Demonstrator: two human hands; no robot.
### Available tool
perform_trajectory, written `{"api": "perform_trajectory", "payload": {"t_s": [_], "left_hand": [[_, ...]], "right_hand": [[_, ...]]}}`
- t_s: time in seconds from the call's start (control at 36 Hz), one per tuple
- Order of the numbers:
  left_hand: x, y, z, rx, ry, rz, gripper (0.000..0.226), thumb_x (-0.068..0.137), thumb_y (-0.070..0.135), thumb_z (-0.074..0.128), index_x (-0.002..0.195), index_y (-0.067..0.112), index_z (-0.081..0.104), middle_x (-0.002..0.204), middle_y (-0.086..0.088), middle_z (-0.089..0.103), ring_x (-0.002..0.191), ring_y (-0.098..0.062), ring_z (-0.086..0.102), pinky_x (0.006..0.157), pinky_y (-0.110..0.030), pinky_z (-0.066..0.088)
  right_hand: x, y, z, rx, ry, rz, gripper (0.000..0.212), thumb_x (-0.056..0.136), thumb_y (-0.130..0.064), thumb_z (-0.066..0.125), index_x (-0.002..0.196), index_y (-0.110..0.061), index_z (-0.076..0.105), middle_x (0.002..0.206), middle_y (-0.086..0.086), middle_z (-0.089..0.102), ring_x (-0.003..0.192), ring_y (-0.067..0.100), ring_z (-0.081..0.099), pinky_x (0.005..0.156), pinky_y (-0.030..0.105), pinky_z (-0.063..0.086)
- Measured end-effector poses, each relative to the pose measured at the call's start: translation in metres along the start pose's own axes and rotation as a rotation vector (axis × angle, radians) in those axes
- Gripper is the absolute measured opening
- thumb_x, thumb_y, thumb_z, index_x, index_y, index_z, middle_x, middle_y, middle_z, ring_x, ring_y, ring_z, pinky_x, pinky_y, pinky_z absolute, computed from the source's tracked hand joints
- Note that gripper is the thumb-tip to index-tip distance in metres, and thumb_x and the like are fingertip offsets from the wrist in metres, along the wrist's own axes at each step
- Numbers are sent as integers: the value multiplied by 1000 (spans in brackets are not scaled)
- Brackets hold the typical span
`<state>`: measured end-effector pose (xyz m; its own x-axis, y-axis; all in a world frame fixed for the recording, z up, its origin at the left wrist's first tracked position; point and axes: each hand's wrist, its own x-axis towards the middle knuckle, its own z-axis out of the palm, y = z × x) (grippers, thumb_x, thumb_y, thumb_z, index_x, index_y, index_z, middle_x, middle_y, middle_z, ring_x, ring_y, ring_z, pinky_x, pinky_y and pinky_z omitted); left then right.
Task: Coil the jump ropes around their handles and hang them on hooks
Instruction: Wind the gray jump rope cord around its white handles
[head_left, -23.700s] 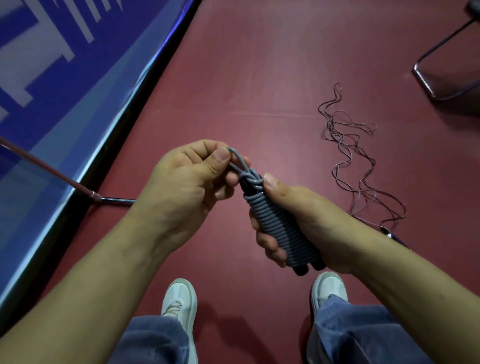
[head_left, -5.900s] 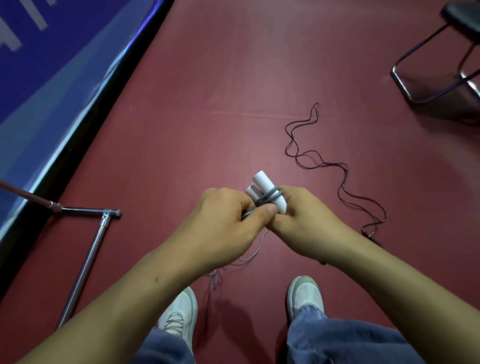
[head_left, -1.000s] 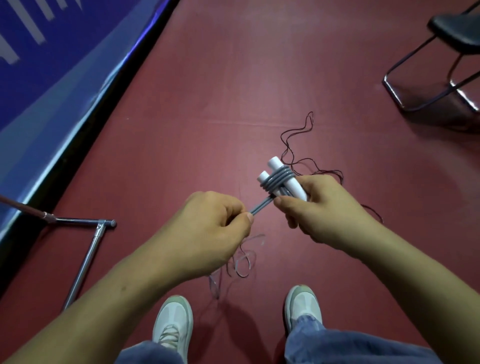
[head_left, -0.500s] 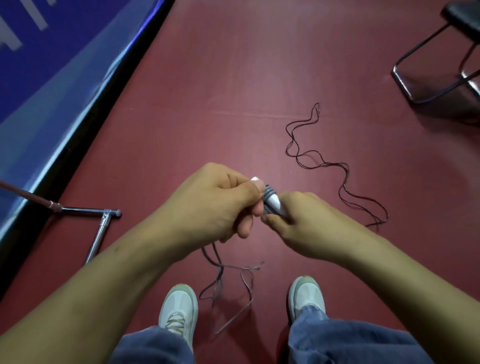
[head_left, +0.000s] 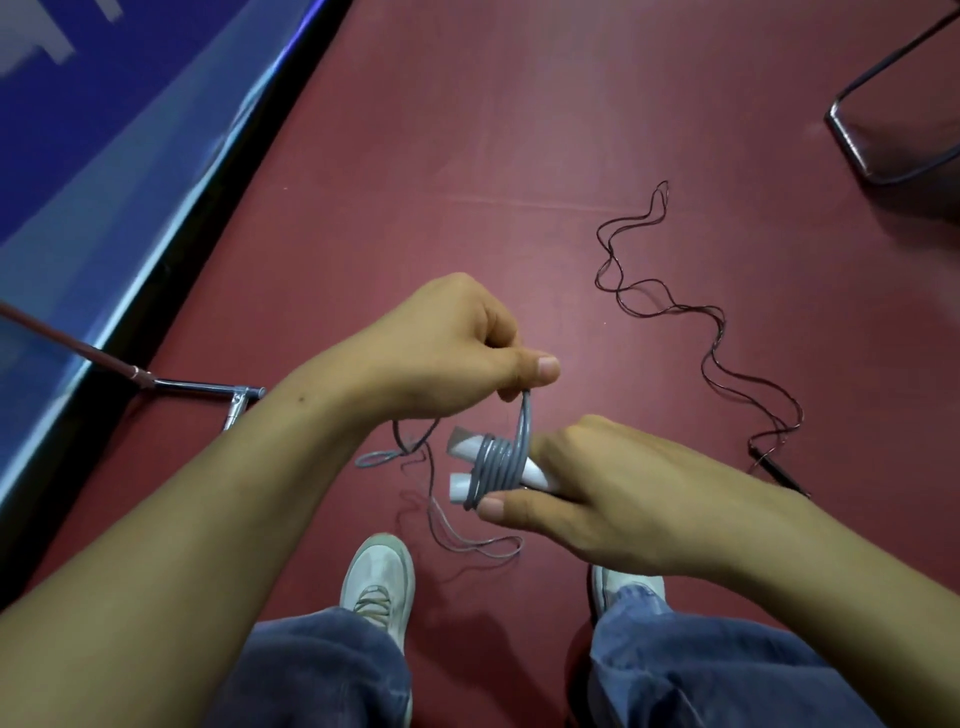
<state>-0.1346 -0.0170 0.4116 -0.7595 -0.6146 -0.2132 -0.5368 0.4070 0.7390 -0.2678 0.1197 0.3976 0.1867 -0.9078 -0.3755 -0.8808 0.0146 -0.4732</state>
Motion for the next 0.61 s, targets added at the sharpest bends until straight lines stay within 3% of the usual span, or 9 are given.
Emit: {"api": "perform_trajectory", "payload": {"t_s": [0.08, 0.17, 0.22, 0.28, 0.33, 0.44, 0.53, 0.61], "left_hand": [[1, -7, 2, -35, -49, 15, 36, 85, 46, 76, 63, 18, 75, 45, 3, 44, 48, -10, 37, 48, -27, 33], [1, -14, 4, -110, -115, 24, 31, 83, 47, 79, 68, 20, 76, 57, -5, 61, 56, -7, 47, 57, -31, 41], [1, -16, 5, -224, -177, 33, 26, 80, 44, 83, 78, 19, 77, 70, -12, 69, 64, -14, 52, 63, -37, 44], [-1, -17, 5, -333, -207, 29, 24, 77, 42, 81, 81, 19, 75, 71, -7, 71, 65, -12, 54, 61, -31, 45], [-2, -18, 5, -437, -208, 18, 24, 75, 41, 75, 76, 17, 73, 68, 1, 67, 60, -7, 54, 59, -21, 43], [-7, -16, 7, -577, -258, 10, 37, 83, 44, 68, 70, 9, 62, 63, -2, 54, 54, -6, 46, 53, -16, 40], [-8, -11, 9, -576, -291, 29, 38, 101, 15, 53, 63, 13, 58, 57, 11, 53, 49, 1, 47, 52, -9, 40], [-8, -5, 9, -553, -291, 76, 48, 94, -9, 51, 60, 22, 66, 61, 16, 59, 55, 2, 52, 57, -9, 41]], "right_hand": [[-4, -2, -2, 41, 18, -36, 58, 90, -74, 46, 68, -21, 39, 53, -2, 40, 48, 18, 39, 44, 29, 28], [-6, -3, -6, 70, 36, -91, 57, 85, -77, 44, 70, -22, 40, 53, -3, 43, 49, 18, 41, 44, 28, 29], [-8, -6, -9, 83, 38, -122, 49, 84, -77, 43, 72, -29, 42, 59, -12, 51, 51, 16, 44, 43, 27, 32], [-9, -7, -11, 118, 59, -136, 35, 85, -75, 46, 75, -42, 44, 63, -21, 53, 51, 13, 46, 45, 24, 35], [-9, -5, -16, 182, 108, -147, 28, 84, -72, 53, 73, -47, 46, 56, -16, 51, 48, 14, 43, 44, 22, 32], [-12, 1, -24, 342, 147, -195, 31, 83, -72, 55, 74, -42, 54, 49, -12, 44, 43, 9, 37, 43, 19, 27], [-14, 4, -27, 484, 142, -222, 32, 85, -65, 61, 76, -35, 58, 54, -10, 43, 48, 5, 36, 45, 29, 32], [-15, 9, -30, 603, 157, -225, 39, 85, -59, 60, 76, -21, 59, 61, 7, 48, 55, 20, 42, 51, 42, 38]]}}
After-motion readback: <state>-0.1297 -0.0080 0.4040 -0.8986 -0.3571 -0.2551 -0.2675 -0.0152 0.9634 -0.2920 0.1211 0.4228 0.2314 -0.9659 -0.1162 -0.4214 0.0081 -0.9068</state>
